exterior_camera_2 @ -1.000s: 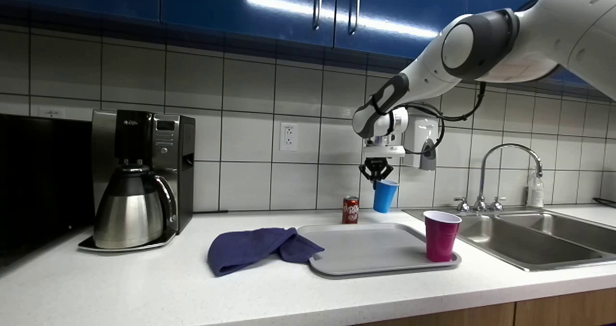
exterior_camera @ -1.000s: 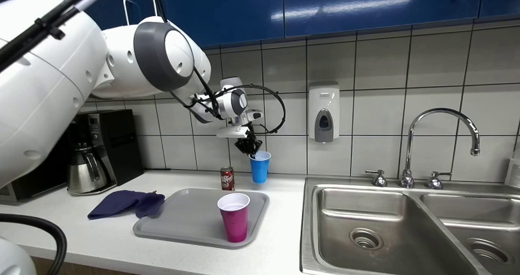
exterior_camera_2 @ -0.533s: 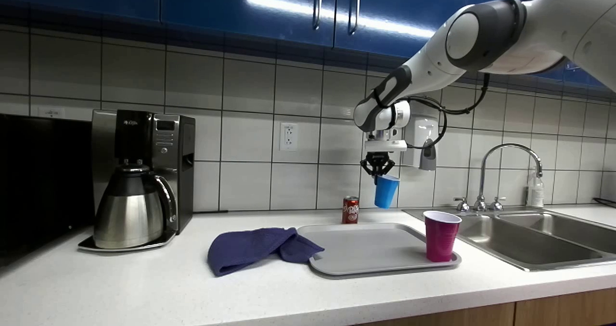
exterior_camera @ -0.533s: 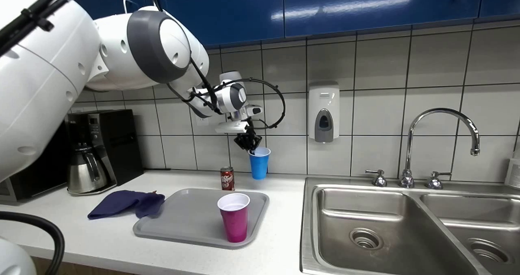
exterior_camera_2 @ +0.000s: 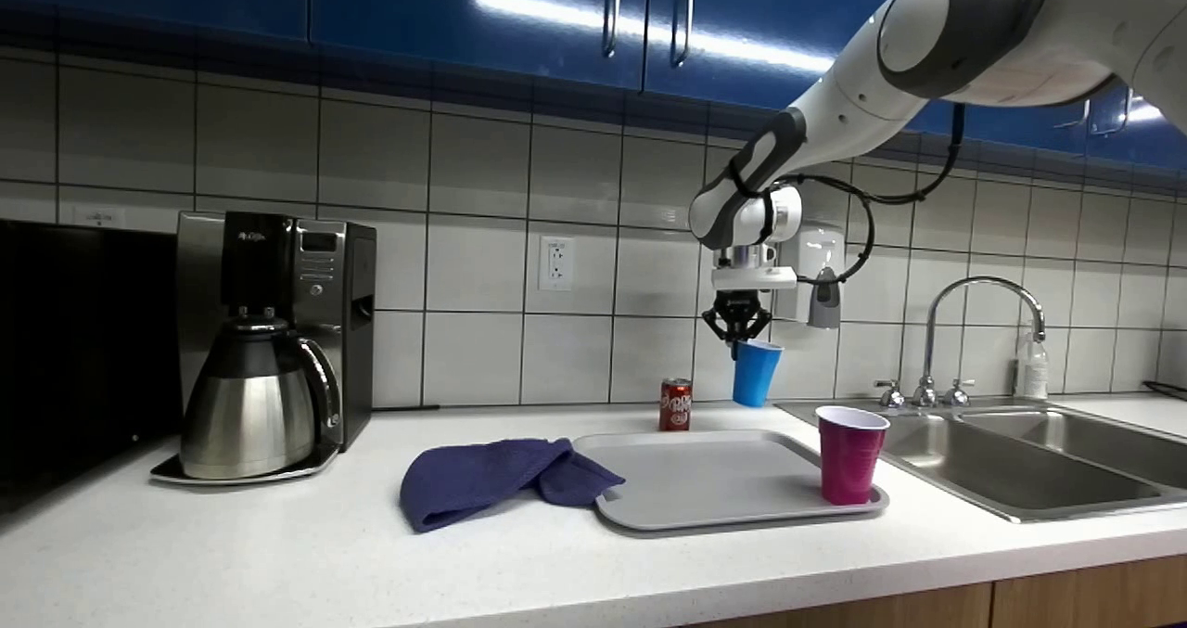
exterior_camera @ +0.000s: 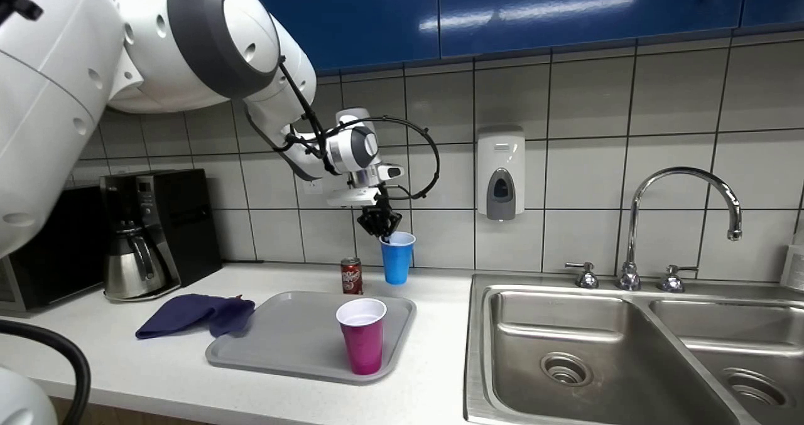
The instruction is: Put the plastic cups on the tray
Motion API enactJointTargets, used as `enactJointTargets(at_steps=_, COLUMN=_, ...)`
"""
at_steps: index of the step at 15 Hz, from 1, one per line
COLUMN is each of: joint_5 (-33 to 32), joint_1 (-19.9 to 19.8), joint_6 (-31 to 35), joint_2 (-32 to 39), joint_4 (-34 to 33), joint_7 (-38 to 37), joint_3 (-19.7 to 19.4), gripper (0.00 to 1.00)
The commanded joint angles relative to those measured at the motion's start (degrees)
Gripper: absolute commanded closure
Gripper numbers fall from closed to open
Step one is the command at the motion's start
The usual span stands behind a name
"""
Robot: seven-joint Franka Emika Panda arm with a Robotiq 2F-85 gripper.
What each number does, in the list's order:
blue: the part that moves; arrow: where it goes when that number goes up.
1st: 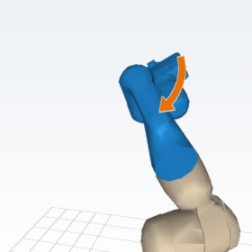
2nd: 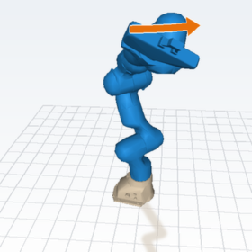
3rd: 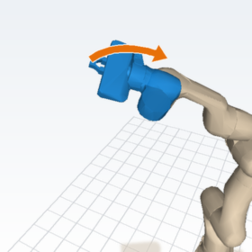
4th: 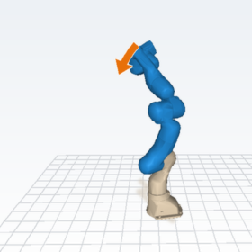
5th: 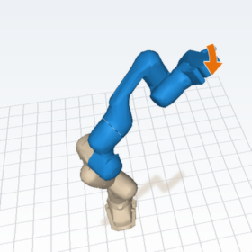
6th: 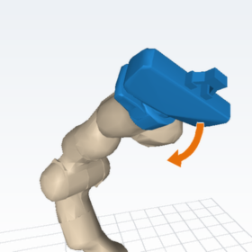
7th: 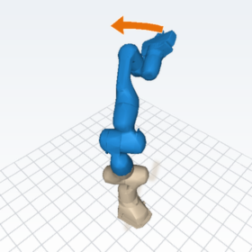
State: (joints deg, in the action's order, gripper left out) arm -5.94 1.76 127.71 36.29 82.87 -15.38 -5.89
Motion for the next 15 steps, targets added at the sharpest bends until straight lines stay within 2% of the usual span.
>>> enactJointTargets(at_steps=1, joint_5=-1.2, joint_1=0.7, joint_6=-0.2, joint_2=-5.2, joint_4=7.2, joint_7=0.7, joint_3=-0.2, gripper=0.99)
enactJointTargets(at_steps=10, joint_5=-4.9, joint_1=1.3, joint_6=1.1, joint_2=-11.2, joint_4=18.1, joint_7=0.6, joint_3=-0.4, gripper=0.99)
enactJointTargets(at_steps=15, joint_5=-7.3, joint_1=1.9, joint_6=2.0, joint_2=-13.0, joint_4=21.7, joint_7=-0.3, joint_3=-0.4, gripper=0.99)
